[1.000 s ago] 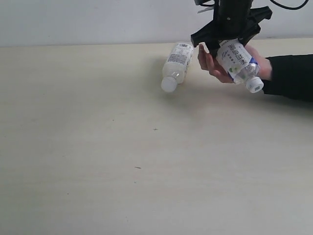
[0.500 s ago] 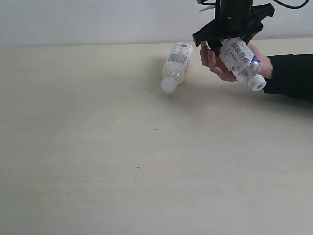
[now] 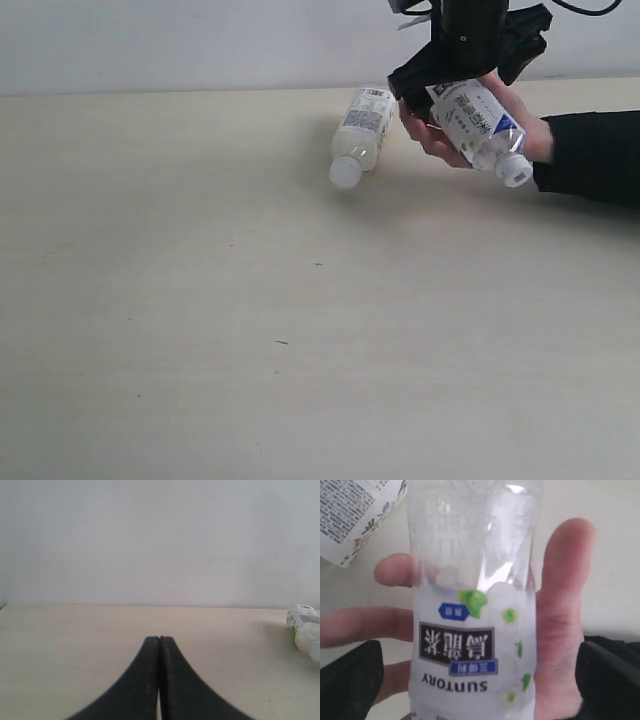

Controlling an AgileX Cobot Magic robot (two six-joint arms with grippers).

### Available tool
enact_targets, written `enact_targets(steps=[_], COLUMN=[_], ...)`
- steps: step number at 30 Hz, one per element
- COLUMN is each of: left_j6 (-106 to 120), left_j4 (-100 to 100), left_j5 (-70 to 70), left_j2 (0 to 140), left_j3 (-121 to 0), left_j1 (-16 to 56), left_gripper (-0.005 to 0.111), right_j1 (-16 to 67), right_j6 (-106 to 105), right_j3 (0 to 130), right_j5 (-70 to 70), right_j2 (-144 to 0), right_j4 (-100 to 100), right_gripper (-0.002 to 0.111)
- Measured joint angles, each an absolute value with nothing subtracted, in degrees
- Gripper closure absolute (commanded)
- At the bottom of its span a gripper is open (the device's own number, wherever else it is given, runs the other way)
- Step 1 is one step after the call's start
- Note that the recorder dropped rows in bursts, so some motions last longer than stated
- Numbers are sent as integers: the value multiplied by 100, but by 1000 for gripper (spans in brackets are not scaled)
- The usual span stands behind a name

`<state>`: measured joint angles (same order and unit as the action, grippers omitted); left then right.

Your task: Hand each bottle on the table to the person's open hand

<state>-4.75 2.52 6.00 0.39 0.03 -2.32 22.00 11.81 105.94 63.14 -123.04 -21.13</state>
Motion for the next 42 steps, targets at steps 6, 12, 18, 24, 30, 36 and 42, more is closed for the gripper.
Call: enact_targets(steps=[6,12,18,24,30,36,42], left_j6=[-475,-475,-475,-475,-475,-475,-475], left_j4=[252,252,252,252,252,252,252], left_j5=[600,600,600,600,600,600,600], left_j2=[39,39,39,39,39,39,39], left_j3=[3,3,3,3,3,3,3], left_j1=[-232,-232,-232,-232,-232,-232,-232], left_gripper=[107,107,107,107,107,107,107], right_j1=[2200,2200,2200,2200,2200,2200,2200], right_j6=[1181,1181,1126,1092,980,806,793], right_j3=[10594,10594,10594,10220,8636,6599,4540], right_j5=[6377,6721,6939,6945,6953,6104,4843], right_j2=[-12304,-11899,-11120,-10012,-8264,-6097,-4112], right_j4=[-2321,-2633,-2301,-1959,-2012,-2065,-2244], right_gripper=[10,11,32,108,107,107,107])
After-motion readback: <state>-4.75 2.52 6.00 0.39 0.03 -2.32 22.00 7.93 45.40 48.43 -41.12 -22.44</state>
